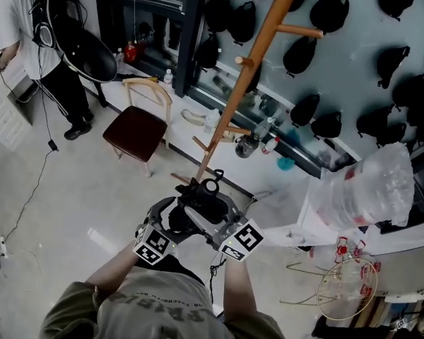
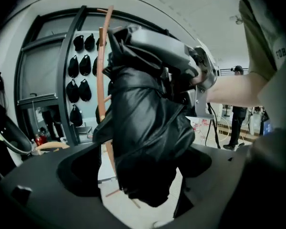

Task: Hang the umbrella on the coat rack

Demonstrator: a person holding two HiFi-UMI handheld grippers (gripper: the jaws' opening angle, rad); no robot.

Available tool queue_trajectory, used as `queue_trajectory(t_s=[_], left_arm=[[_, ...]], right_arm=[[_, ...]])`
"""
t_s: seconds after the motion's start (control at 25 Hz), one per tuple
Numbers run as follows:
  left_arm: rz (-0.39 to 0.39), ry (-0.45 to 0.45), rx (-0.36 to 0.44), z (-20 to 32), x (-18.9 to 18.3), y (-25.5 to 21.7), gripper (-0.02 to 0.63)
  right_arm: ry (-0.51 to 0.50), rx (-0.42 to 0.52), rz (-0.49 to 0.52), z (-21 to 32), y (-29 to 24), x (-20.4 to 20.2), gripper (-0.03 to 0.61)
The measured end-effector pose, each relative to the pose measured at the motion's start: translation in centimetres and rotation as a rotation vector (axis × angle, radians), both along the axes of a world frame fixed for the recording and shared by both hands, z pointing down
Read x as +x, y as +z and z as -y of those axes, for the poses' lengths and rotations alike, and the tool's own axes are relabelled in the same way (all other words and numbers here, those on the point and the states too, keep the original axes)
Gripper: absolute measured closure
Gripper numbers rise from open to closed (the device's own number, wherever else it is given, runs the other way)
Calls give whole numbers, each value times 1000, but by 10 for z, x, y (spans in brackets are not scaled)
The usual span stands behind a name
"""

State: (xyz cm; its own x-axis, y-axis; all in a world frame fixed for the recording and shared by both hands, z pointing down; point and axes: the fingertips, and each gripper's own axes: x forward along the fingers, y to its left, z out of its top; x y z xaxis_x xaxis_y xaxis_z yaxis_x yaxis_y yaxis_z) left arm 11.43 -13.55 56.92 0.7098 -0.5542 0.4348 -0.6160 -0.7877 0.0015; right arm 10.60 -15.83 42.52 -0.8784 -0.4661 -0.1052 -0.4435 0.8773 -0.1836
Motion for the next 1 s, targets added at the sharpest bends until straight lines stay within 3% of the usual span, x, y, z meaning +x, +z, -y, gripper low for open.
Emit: queue_trajectory(t_s=[0.28, 0.76, 1.0], left_arm=[[6, -91, -16, 16, -38, -5, 152], [-33, -36, -14, 62, -71, -18, 152], [-34, -32, -5, 84, -83, 5, 152]], right_arm=[[15, -26, -33, 30, 27, -1, 376], [123, -63, -111, 78, 72, -13, 376], [127, -55, -143, 94, 102, -23, 377]])
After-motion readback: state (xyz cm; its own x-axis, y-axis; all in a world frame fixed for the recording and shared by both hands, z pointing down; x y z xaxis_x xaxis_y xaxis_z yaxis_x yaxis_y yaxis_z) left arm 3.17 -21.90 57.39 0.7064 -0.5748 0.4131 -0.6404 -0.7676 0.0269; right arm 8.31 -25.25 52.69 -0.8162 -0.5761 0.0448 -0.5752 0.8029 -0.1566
